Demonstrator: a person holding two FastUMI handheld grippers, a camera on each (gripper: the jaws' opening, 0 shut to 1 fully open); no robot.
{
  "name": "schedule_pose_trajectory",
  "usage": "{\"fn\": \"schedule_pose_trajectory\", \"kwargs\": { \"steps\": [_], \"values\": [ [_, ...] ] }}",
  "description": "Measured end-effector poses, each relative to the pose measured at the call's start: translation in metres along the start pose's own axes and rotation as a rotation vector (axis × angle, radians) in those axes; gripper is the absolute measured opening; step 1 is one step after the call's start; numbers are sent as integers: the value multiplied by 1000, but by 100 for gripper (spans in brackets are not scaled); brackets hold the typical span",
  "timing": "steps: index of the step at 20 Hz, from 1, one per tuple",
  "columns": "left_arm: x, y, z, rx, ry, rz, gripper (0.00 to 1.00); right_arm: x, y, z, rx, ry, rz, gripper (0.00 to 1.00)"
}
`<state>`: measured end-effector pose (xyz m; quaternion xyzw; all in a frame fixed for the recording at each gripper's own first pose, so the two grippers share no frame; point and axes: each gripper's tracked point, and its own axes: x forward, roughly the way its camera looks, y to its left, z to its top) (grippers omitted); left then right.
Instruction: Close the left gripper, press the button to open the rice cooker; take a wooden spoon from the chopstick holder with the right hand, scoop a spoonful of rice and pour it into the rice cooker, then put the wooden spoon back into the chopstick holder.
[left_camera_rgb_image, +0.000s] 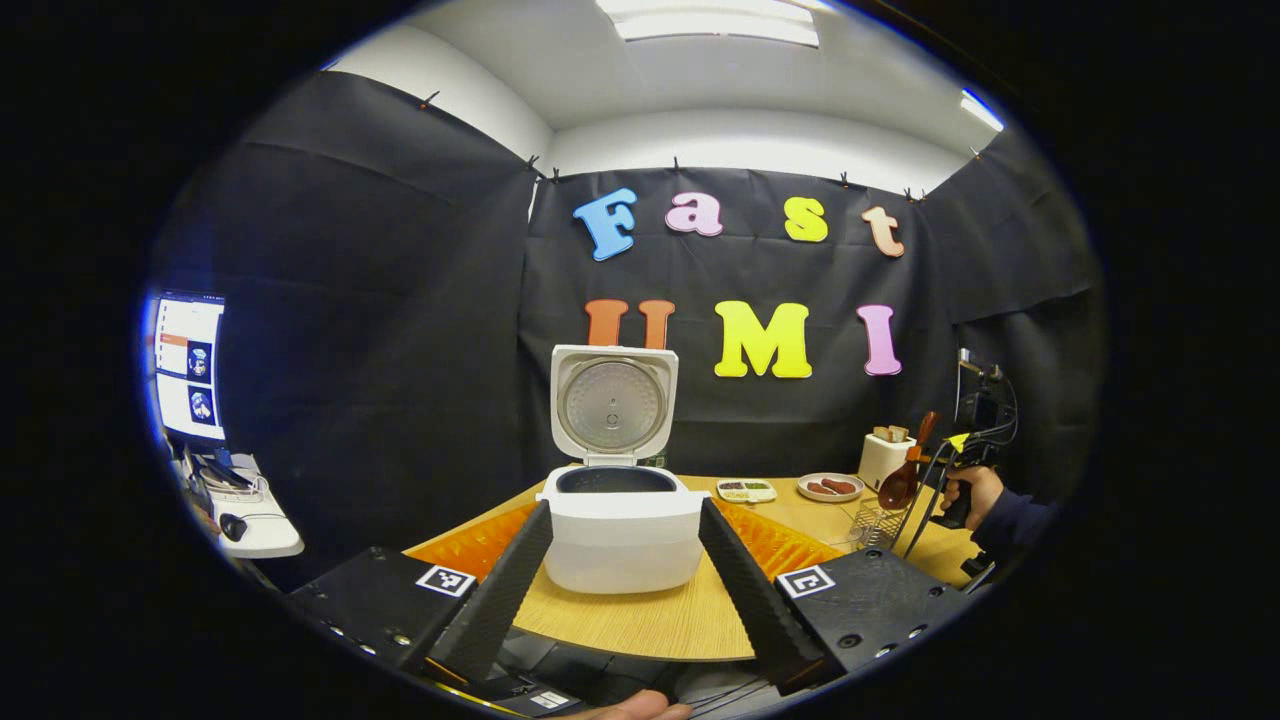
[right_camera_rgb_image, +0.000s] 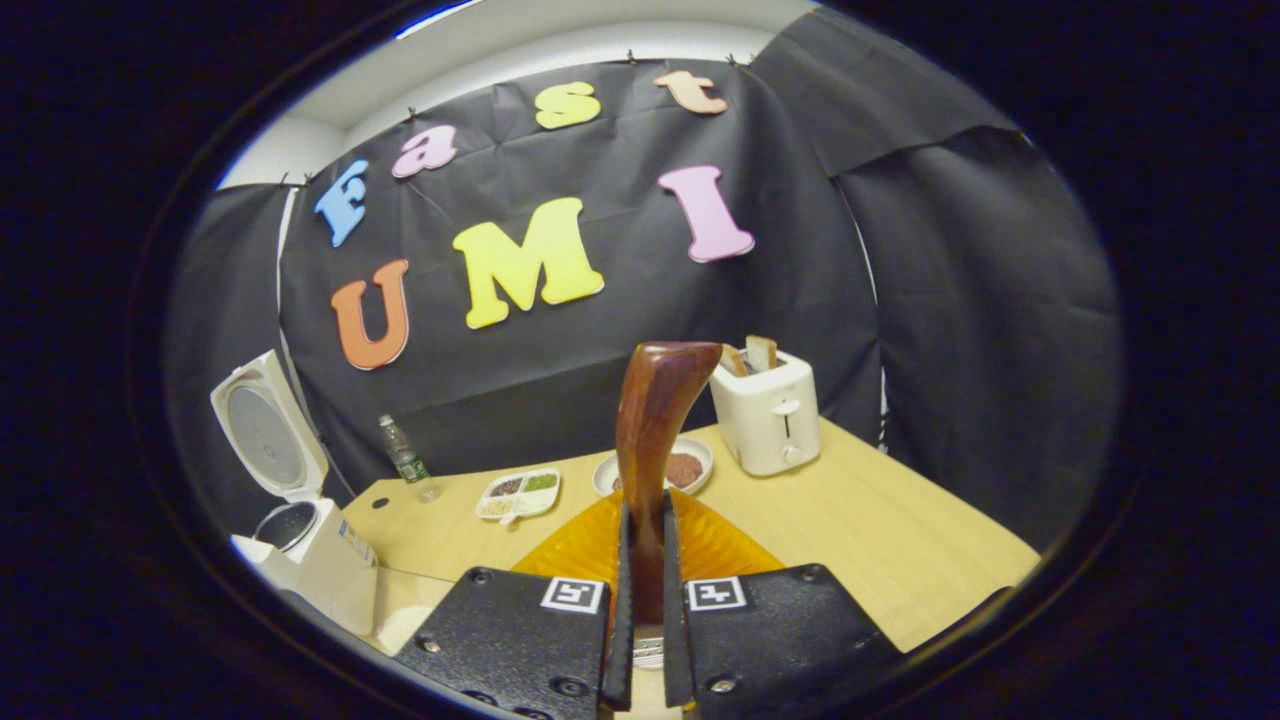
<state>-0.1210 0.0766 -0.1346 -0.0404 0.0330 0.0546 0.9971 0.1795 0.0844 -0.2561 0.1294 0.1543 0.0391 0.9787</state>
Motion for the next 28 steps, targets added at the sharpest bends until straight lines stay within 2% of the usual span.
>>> {"fn": "schedule_pose_trajectory", "kwargs": {
  "steps": [5, 9, 15, 19, 23, 26, 28],
  "values": [
    [2, 5, -5, -16, 1, 16, 94, -35, 46, 30, -125, -121, 65, 17],
    [1, 5, -8, -26, 8, 14, 94, -52, 98, 15, -161, -102, 178, 15],
    [0, 7, -7, -14, 5, 18, 94, -63, 161, -28, -182, -20, 293, 14],
    [-1, 9, -12, -18, 11, 19, 94, -52, 181, -65, -219, 22, 298, 14],
    [3, 15, -20, -16, 27, 31, 94, -25, 170, -100, -184, 69, 220, 14],
    [5, 14, -23, -27, 38, 17, 94, -9, 161, -129, -206, 117, 167, 14],
    [6, 10, -26, -49, 42, 2, 94, -11, 171, -154, -102, 186, 213, 14]
  ]
}}
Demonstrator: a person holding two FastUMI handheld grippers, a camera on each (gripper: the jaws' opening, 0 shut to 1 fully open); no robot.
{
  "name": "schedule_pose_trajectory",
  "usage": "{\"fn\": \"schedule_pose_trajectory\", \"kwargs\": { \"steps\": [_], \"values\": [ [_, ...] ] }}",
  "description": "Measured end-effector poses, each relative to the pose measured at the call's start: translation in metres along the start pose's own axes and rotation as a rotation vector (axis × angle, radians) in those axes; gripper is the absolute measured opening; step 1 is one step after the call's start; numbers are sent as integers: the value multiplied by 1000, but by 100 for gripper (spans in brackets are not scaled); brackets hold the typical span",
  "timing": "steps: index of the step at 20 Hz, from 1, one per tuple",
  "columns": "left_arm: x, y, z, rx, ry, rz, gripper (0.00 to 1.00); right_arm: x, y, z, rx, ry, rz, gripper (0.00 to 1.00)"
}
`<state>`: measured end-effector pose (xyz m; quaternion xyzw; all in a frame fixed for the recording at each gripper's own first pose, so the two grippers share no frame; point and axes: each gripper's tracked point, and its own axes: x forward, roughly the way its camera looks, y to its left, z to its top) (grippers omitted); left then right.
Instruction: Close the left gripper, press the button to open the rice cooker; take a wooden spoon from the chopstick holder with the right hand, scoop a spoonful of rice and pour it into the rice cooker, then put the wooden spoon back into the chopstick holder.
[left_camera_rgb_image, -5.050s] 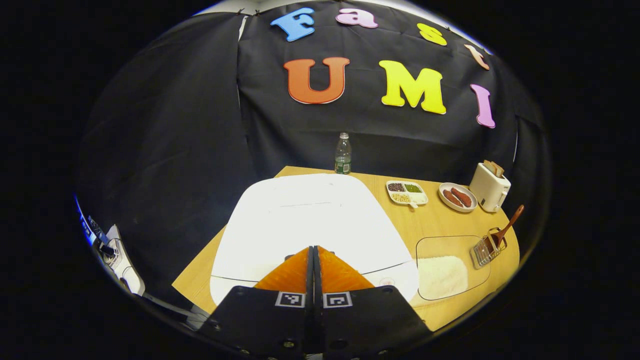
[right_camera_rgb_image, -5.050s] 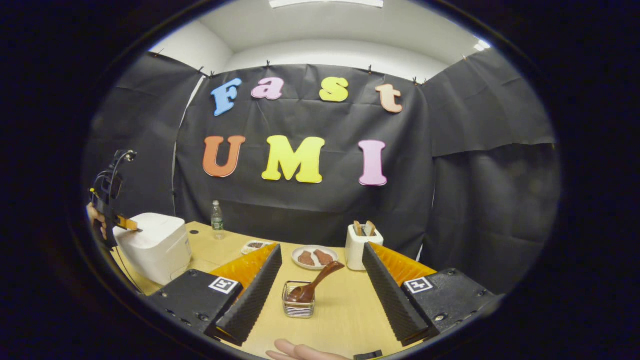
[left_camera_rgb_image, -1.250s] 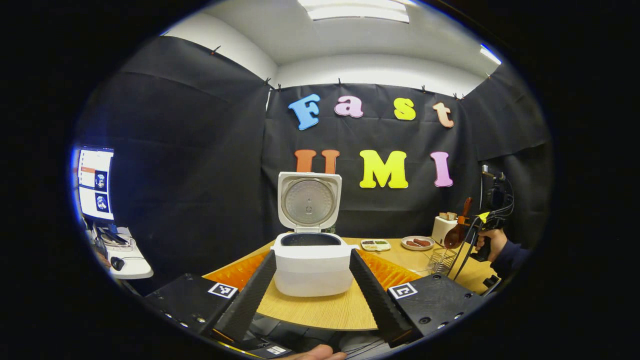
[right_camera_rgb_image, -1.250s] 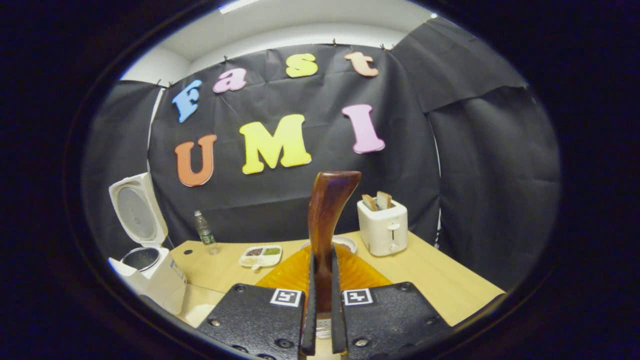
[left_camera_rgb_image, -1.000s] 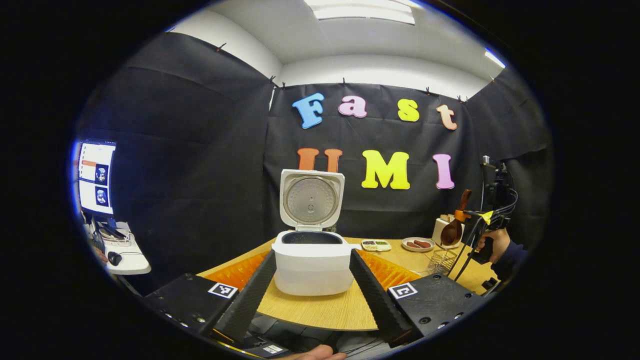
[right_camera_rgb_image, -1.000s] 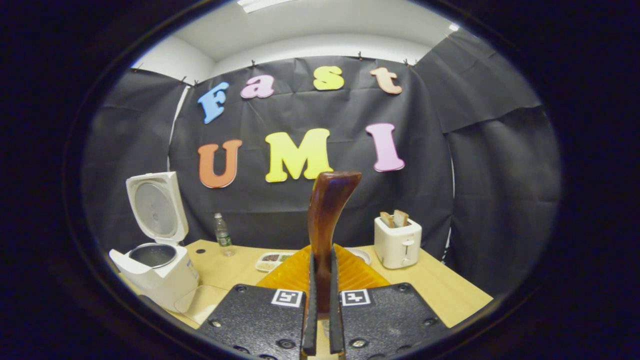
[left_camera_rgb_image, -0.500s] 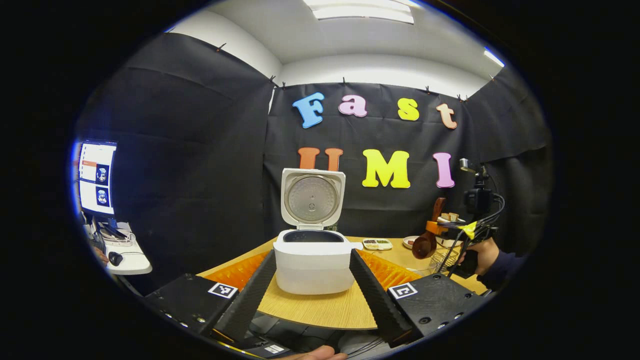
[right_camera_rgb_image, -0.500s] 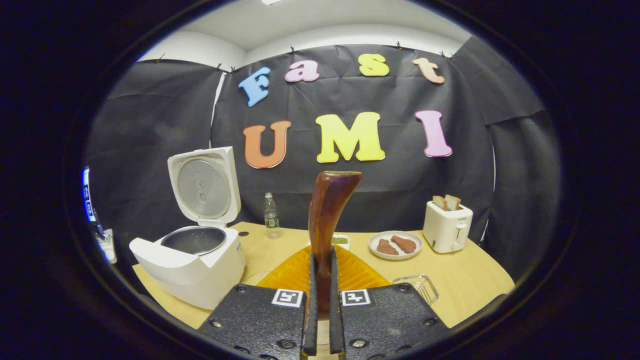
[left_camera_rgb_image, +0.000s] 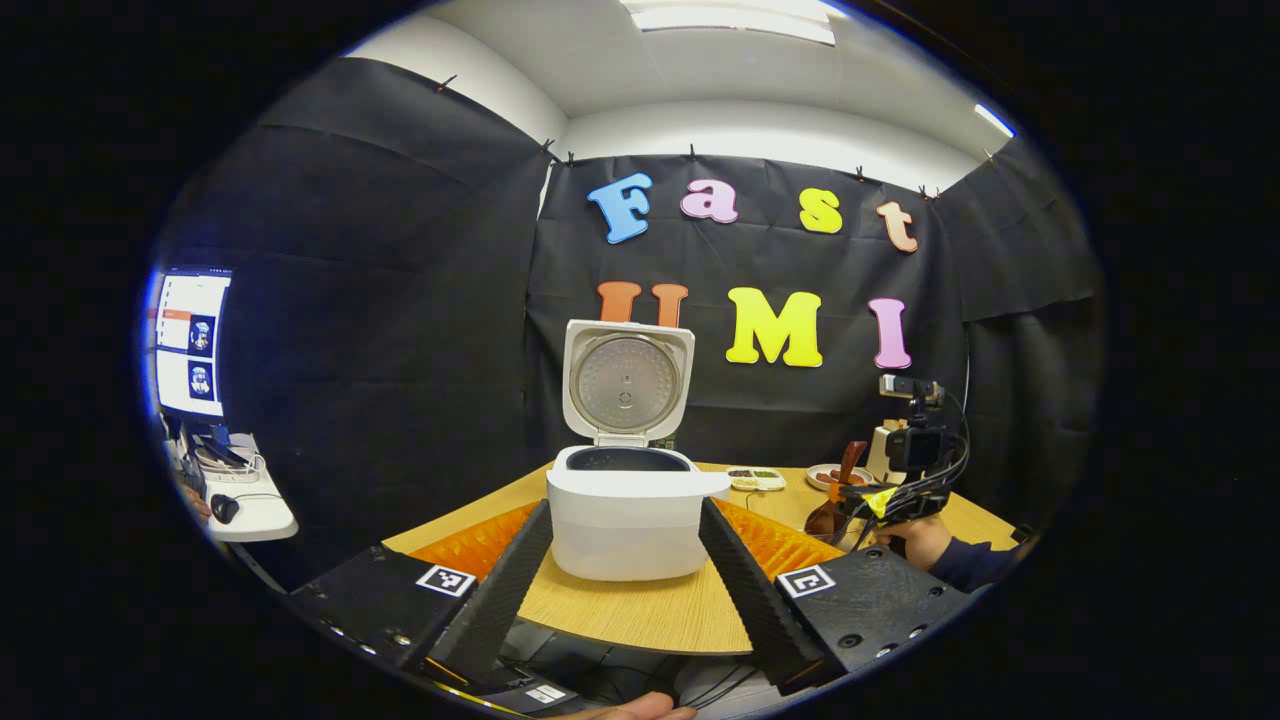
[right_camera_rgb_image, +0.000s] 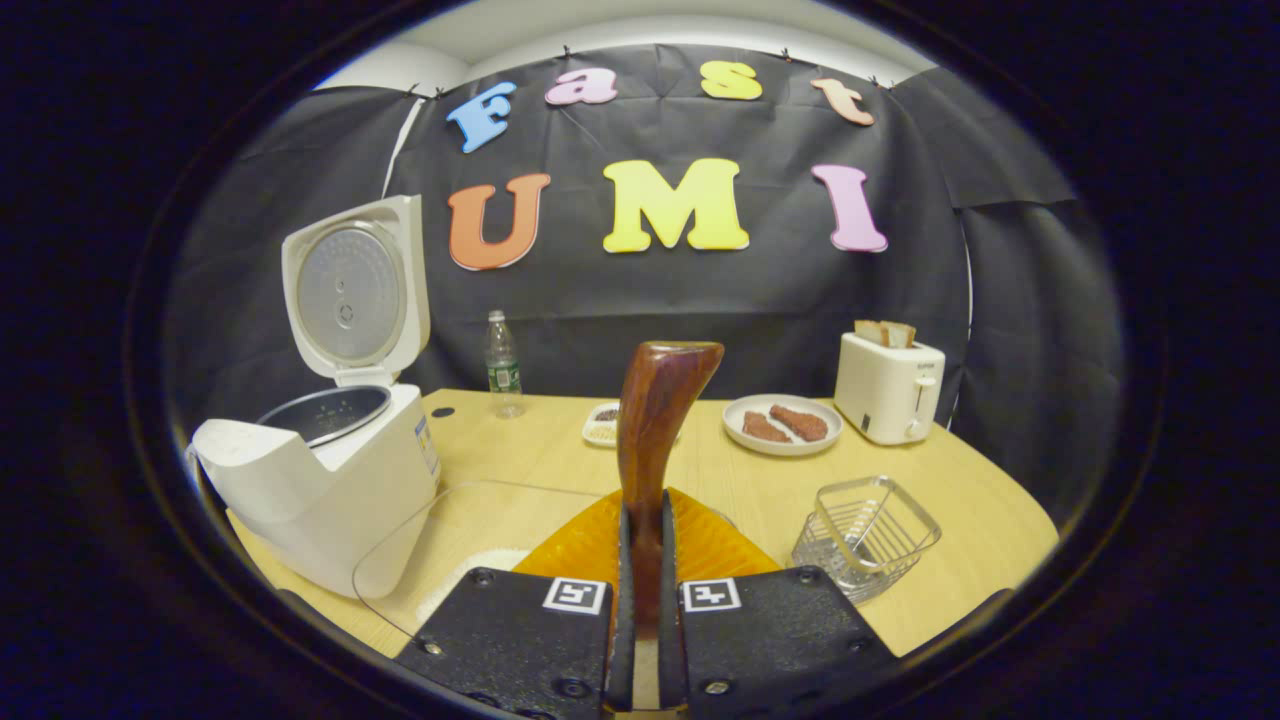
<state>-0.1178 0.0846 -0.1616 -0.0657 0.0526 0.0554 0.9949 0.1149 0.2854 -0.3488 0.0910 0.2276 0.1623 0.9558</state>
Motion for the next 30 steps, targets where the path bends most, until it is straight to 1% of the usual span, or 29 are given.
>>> {"fn": "schedule_pose_trajectory", "kwargs": {
  "steps": [1, 2, 4, 5, 8, 10, 12, 15, 17, 19, 20, 24, 28, 29, 30],
  "values": [
    [1, -2, -3, -8, 6, -7, 94, -2, 12, -6, 48, 25, 54, 15],
    [1, -4, -5, -11, 13, -11, 94, 1, 25, -9, 70, 48, 94, 14],
    [2, -4, -9, 1, 26, -8, 94, -7, 38, -12, 49, 71, 116, 13],
    [3, -3, -9, 8, 25, -3, 94, -9, 45, -14, 38, 94, 134, 14],
    [2, -8, -7, 16, 17, -5, 94, -13, 67, -20, 107, 171, 221, 14],
    [1, -9, -8, 28, 20, -7, 94, -13, 66, -18, 190, 210, 249, 14],
    [2, -6, -9, 42, 17, 1, 94, -11, 57, -17, 272, 239, 261, 14],
    [2, -3, -7, 54, 8, 14, 94, -10, 39, -14, 449, 291, 283, 14],
    [4, -2, -10, 66, 4, 14, 94, -13, 27, -3, 575, 293, 308, 14],
    [8, -3, -16, 72, 16, 17, 94, -17, 16, 9, 656, 272, 323, 14],
    [8, -5, -18, 72, 22, 16, 94, -18, 9, 16, 687, 254, 324, 14],
    [8, -6, -20, 81, 25, 9, 94, -24, -5, 31, 744, 209, 326, 14],
    [10, -7, -26, 89, 29, 0, 94, -28, -14, 43, 871, 169, 359, 14],
    [10, -5, -28, 94, 29, 2, 94, -29, -16, 47, 910, 163, 374, 12],
    [9, -4, -29, 99, 29, 6, 94, -31, -16, 52, 966, 153, 404, 14]
  ]
}}
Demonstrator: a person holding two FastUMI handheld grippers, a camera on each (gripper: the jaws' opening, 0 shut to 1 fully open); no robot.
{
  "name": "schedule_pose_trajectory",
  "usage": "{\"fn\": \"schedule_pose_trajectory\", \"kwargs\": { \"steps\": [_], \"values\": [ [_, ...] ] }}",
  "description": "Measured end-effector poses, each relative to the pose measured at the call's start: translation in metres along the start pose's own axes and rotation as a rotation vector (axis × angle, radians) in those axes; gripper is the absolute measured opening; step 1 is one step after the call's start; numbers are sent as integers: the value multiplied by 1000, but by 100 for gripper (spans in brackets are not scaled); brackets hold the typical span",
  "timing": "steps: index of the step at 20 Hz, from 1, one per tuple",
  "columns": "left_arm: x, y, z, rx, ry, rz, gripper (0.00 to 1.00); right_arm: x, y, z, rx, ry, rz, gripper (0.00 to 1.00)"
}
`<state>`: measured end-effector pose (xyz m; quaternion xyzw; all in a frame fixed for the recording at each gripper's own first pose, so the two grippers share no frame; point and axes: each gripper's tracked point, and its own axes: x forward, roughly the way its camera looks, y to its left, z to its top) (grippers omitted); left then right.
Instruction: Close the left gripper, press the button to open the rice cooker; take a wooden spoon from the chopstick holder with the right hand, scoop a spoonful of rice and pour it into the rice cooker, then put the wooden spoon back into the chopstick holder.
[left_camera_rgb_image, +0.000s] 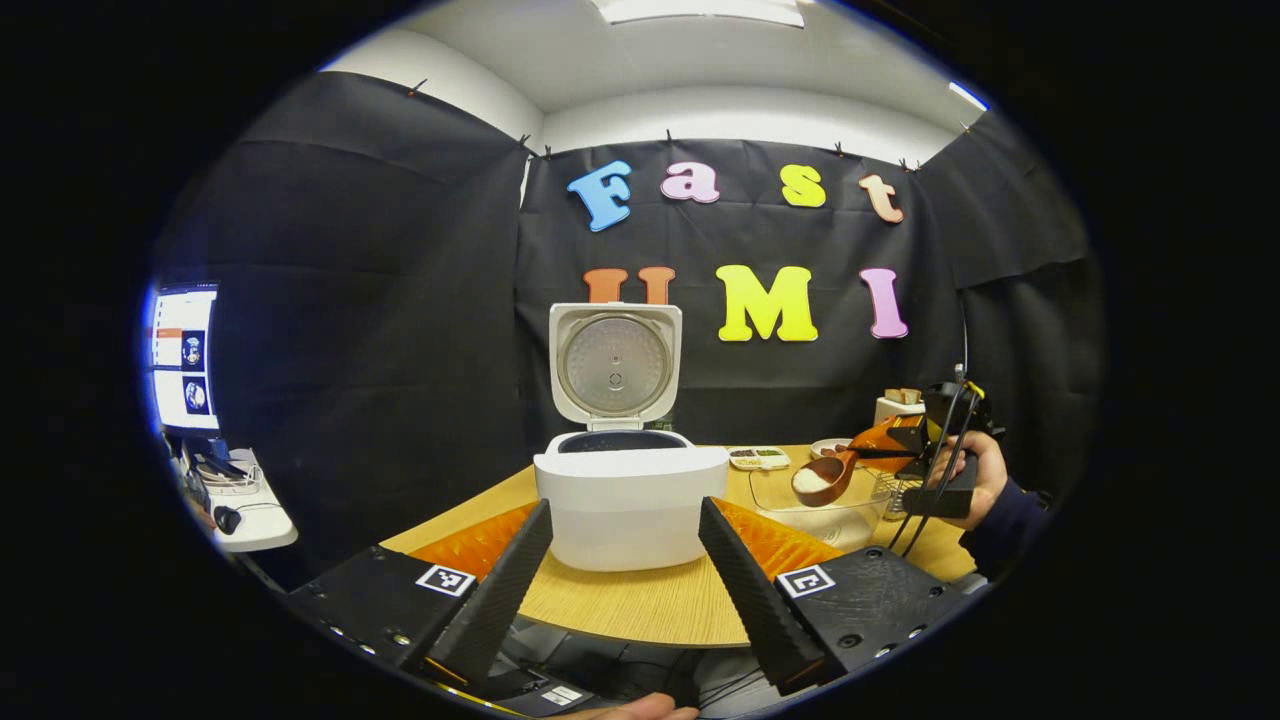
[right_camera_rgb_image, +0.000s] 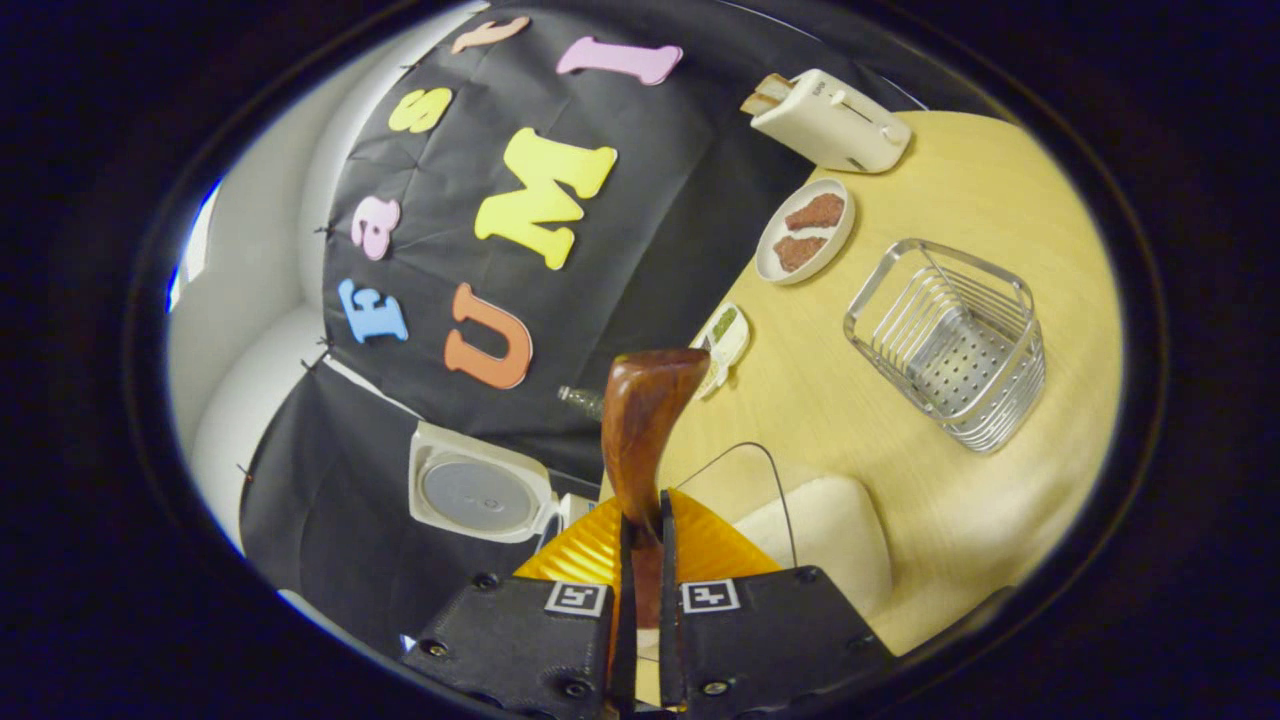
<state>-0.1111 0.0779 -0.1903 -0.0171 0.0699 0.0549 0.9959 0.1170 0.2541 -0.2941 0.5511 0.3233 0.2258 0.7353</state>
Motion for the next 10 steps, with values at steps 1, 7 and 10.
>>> {"fn": "schedule_pose_trajectory", "kwargs": {
  "steps": [1, 7, 10],
  "values": [
    [0, 2, -2, 5, 3, 5, 94, -1, 8, 3, 76, -5, 54, 14],
    [-2, 17, -7, -4, 19, 28, 94, -6, 48, 21, 344, 5, 230, 13],
    [-7, 23, -4, -22, 8, 31, 94, 3, 60, 10, 351, 32, 214, 13]
  ]
}}
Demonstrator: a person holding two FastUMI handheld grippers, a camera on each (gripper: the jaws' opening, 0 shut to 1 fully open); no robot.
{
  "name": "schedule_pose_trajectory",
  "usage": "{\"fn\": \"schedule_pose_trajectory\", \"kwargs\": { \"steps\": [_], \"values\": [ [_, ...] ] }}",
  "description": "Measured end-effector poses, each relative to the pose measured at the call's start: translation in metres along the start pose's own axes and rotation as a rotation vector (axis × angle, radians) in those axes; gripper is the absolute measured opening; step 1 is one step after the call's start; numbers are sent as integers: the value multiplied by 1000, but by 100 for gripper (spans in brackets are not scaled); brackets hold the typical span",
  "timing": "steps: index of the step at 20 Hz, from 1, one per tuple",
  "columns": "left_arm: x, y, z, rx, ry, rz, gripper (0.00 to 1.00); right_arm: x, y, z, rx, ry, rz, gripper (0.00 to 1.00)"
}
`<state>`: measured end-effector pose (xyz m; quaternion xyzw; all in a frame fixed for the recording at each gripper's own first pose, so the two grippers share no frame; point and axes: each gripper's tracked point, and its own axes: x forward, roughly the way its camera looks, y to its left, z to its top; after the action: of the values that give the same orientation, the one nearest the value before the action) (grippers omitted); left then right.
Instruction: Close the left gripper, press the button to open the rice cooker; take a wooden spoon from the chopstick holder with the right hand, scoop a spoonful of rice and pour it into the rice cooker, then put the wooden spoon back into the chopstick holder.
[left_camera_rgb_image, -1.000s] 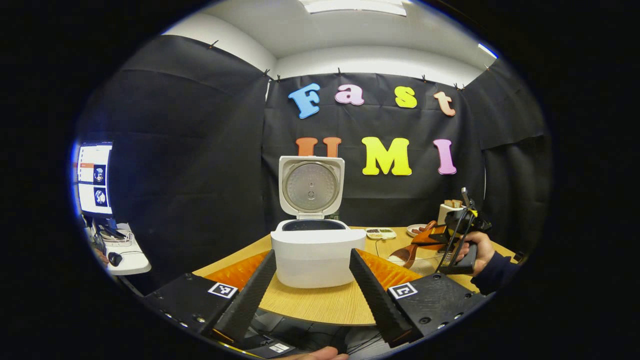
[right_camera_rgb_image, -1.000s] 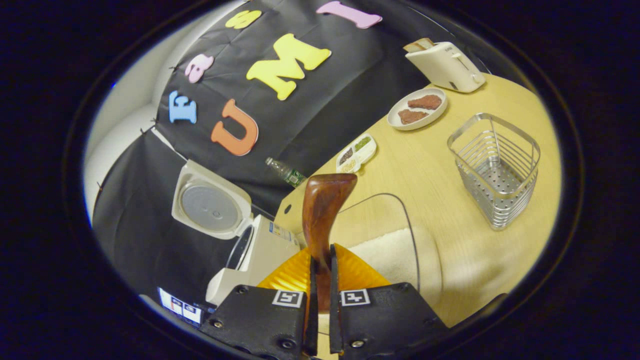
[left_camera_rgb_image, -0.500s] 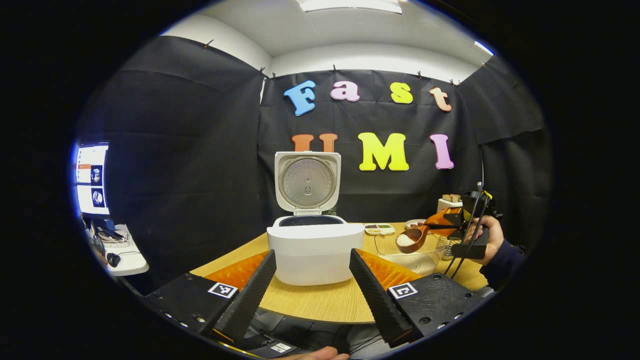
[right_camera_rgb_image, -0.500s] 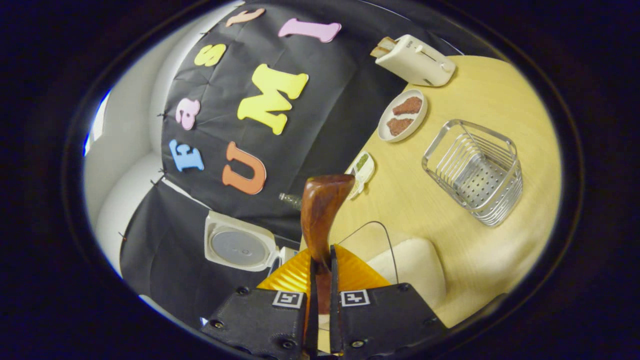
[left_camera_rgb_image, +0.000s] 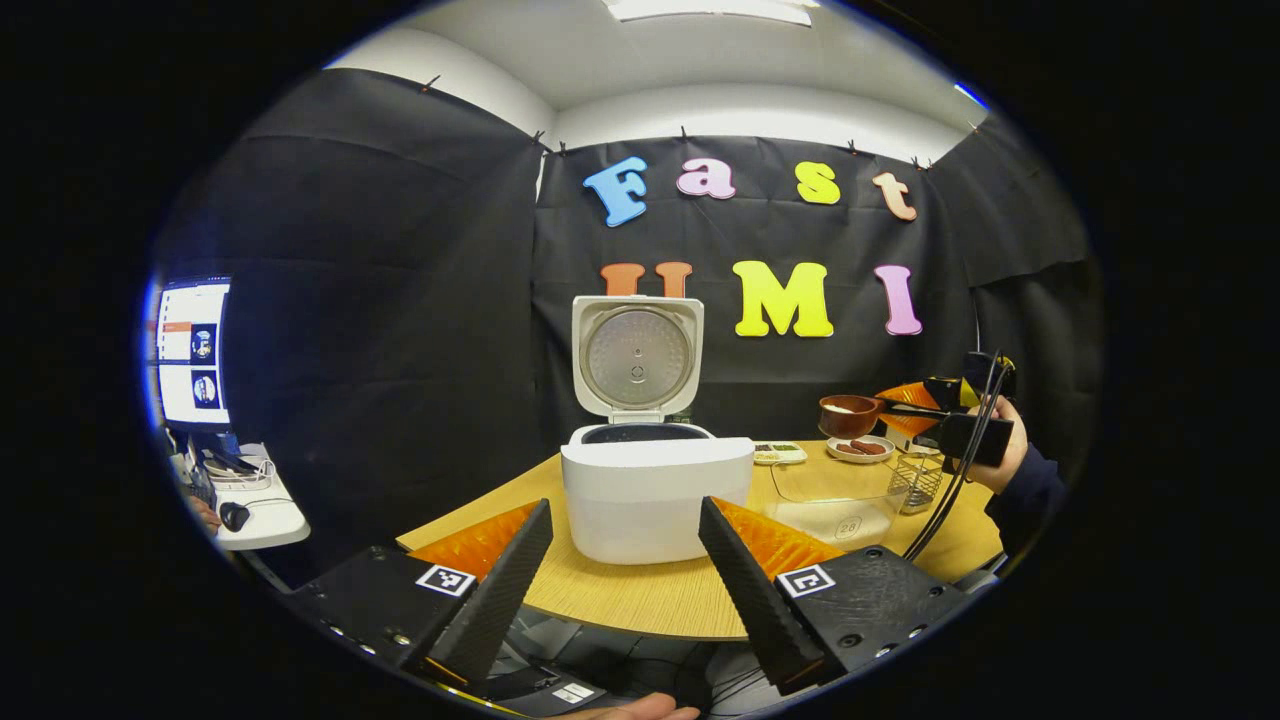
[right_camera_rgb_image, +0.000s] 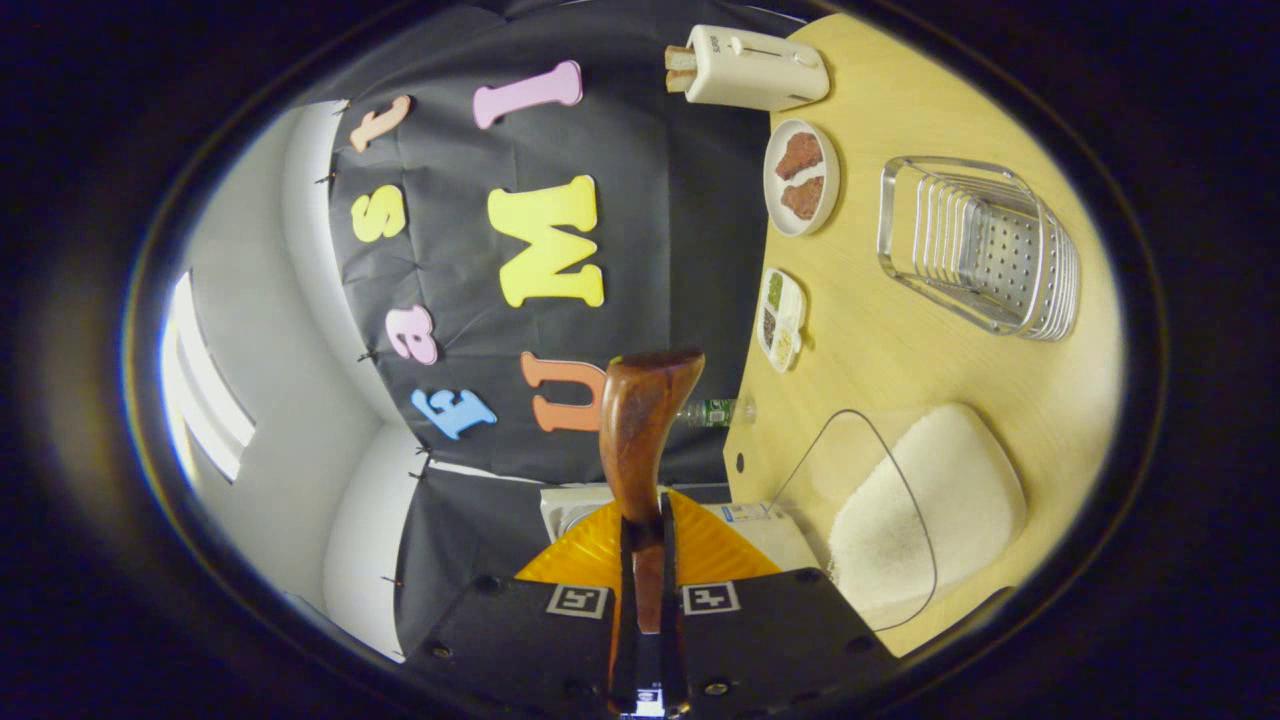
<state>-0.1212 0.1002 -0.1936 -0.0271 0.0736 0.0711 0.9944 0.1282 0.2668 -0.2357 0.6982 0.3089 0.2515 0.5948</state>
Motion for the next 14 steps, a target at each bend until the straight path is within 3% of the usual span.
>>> {"fn": "schedule_pose_trajectory", "kwargs": {
  "steps": [7, 14],
  "values": [
    [-15, 31, 10, 20, -21, 27, 94, 49, 31, -46, -83, 57, -3, 13],
    [-30, 60, 35, -18, -68, 57, 94, 121, 45, -98, -316, 117, -106, 13]
  ]
}}
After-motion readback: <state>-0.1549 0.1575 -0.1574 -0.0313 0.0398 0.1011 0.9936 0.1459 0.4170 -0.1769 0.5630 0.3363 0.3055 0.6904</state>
